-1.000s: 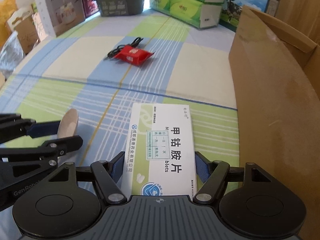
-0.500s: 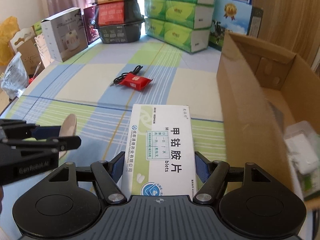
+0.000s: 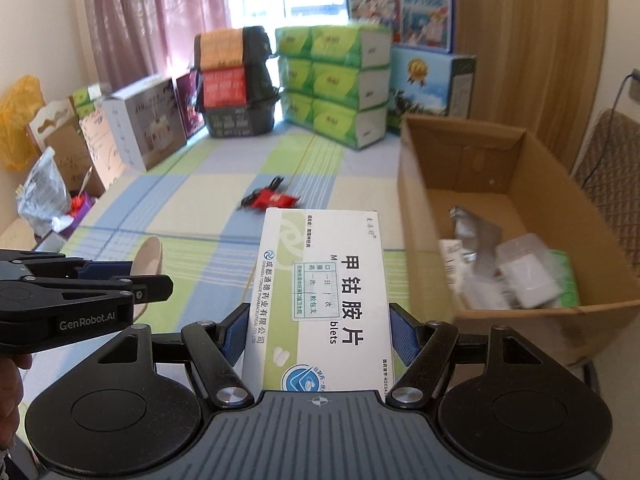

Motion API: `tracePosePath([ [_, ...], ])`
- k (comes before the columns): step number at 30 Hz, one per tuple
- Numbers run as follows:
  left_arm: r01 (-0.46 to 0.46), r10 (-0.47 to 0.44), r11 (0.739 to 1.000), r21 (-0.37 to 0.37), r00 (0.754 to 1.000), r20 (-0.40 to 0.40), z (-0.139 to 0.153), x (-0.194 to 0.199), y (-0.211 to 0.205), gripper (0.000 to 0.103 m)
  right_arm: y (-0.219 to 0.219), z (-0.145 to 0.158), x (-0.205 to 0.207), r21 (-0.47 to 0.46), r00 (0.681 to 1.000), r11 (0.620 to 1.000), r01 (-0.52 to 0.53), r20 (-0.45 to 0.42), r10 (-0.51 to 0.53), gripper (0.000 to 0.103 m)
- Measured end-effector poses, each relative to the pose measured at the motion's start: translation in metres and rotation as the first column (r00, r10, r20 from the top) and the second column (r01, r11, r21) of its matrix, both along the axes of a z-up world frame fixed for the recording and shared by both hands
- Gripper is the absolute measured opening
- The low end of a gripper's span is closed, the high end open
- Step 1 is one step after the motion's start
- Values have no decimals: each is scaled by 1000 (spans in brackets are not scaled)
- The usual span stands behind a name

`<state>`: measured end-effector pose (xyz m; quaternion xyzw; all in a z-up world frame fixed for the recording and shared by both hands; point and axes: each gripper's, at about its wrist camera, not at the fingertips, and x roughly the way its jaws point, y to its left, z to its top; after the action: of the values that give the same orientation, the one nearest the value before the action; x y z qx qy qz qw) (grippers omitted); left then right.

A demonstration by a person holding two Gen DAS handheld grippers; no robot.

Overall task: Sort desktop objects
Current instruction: 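Carry the spoon and medicine box together over the cardboard box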

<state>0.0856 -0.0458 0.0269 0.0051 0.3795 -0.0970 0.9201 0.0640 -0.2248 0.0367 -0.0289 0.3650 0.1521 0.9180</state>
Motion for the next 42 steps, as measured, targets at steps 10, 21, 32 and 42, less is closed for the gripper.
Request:
tracePosePath([
  [10, 53, -52, 998, -23, 998, 41, 40, -31, -40, 27, -50, 45, -34, 6, 996, 998, 61, 65, -61, 68],
  [21, 159, -156, 984, -82, 987, 45, 67, -31, -111, 27, -125, 68, -40, -20, 981, 984, 176, 91, -174, 68],
  [32, 206, -204, 962, -181, 979, 31, 83, 17, -175, 27, -177, 65, -8, -53, 978, 979, 198, 78, -194, 68],
  [42, 195, -197, 949, -248, 980, 16, 79, 86, -208, 27, -194, 53, 56, -72, 984, 983, 172, 55, -168, 68],
])
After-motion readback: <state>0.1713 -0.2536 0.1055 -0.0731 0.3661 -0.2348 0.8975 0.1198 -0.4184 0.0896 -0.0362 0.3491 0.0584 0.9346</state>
